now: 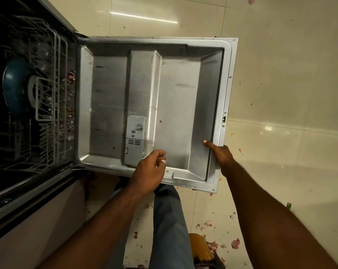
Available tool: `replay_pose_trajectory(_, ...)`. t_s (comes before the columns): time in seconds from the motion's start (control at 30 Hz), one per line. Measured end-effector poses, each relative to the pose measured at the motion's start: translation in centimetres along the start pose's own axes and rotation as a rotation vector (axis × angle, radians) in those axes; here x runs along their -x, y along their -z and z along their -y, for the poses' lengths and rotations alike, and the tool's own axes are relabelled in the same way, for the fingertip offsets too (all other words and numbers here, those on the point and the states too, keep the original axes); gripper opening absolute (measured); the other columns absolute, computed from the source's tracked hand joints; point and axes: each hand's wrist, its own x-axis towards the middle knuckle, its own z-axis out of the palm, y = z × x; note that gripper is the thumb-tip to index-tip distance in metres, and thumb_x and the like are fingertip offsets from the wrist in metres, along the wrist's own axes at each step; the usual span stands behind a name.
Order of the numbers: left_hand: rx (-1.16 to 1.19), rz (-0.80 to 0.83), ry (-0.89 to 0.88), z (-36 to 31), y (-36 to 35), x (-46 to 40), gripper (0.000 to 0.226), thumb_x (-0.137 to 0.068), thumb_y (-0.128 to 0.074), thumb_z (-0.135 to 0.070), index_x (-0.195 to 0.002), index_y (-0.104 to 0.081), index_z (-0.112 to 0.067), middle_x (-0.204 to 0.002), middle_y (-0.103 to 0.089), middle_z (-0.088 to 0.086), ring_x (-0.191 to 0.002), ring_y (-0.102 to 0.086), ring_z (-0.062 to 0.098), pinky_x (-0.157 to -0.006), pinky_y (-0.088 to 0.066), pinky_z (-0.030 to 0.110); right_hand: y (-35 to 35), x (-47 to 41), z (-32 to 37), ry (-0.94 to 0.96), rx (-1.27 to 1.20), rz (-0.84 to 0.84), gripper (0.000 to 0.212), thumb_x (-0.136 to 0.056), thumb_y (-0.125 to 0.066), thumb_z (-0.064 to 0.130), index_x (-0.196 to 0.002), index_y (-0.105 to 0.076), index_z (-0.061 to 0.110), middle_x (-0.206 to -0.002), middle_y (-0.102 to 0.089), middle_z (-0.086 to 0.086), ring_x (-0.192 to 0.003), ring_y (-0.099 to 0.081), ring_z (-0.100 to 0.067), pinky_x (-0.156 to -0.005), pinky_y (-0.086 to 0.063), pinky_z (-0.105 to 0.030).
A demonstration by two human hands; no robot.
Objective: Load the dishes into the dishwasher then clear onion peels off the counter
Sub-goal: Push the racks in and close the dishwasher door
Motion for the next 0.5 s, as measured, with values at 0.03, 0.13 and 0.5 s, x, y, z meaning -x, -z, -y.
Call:
replay_pose_trajectory(0.03, -0.007, 0.003, -0.005, 0.0, 0.3, 0.1, 0.034, -0.106, -0.053, -0.018, -0.139, -0.060, -0.021, -0.133, -0.067, -0.005, -0.123, -0.061, 0.013, -0.110, -0.049, 0.036, 0.0, 0.0, -0.3, 0.013, 0.005, -0.007, 0.055, -0.079, -0.086, 0.051, -0.108, -0.068, 0.008, -0.101, -0.073, -0.008, -0.086, -0.071, -0.023, -0.070, -0.057, -0.033)
replay_pose_trajectory(0.13, -0.030, 0.004, -0.019, -0.1, 1.1, 0.7, 0.035, -0.107, -0.052, -0.018, -0.141, -0.058, -0.021, -0.136, -0.066, -0.003, -0.125, -0.060, 0.014, -0.108, -0.048, 0.032, 0.0, 1.0, -0.5, 0.041, 0.046, -0.032, 0.075, -0.064, -0.086, 0.069, -0.109, -0.072, 0.010, -0.107, -0.075, -0.009, -0.094, -0.073, -0.030, -0.091, -0.060, -0.044)
replay_pose_trajectory(0.5, -0.211, 0.043, -0.242, -9.5, 4.4, 9.1, 0.044, -0.107, -0.049, -0.024, -0.151, -0.048, -0.022, -0.146, -0.060, 0.004, -0.133, -0.058, 0.024, -0.111, -0.046, 0.038, 1.8, 19.6, 3.2, 0.267, 0.271, -0.095, 0.066, -0.082, -0.058, 0.085, -0.093, -0.072, 0.021, -0.086, -0.071, 0.005, -0.080, -0.066, -0.016, -0.068, -0.048, -0.027)
